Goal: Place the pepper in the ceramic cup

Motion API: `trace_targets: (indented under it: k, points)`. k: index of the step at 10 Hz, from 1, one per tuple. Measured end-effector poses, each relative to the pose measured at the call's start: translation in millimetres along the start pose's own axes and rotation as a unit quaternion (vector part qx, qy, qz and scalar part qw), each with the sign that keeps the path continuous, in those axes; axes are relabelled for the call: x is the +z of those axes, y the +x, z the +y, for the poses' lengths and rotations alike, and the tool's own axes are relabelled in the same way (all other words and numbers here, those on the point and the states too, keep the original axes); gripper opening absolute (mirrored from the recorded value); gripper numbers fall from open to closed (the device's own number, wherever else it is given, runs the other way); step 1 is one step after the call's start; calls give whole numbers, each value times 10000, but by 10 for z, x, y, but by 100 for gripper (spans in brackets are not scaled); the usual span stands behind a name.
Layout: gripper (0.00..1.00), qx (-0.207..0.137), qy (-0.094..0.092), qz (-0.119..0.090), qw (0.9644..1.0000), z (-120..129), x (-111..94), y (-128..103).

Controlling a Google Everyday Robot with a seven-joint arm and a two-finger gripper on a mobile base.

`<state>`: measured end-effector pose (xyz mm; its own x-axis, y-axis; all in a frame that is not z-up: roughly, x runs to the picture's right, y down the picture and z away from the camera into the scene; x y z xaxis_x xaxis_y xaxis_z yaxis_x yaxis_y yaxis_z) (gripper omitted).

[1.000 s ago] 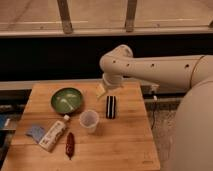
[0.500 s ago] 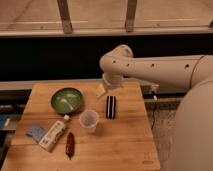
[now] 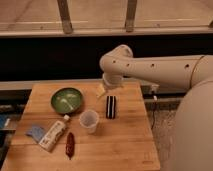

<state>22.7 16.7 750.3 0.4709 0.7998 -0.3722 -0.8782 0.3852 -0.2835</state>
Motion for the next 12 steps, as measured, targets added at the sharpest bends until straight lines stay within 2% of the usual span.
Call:
trace_targets:
  k: [8, 9, 10, 12]
  points:
    - [80, -1, 3, -5, 10000, -1, -5, -2]
    - [80, -8, 15, -6, 10000, -4, -9, 1]
    - [80, -8, 120, 9, 9999, -5, -20, 27]
    - [80, -150, 156, 19, 9998, 185, -43, 84]
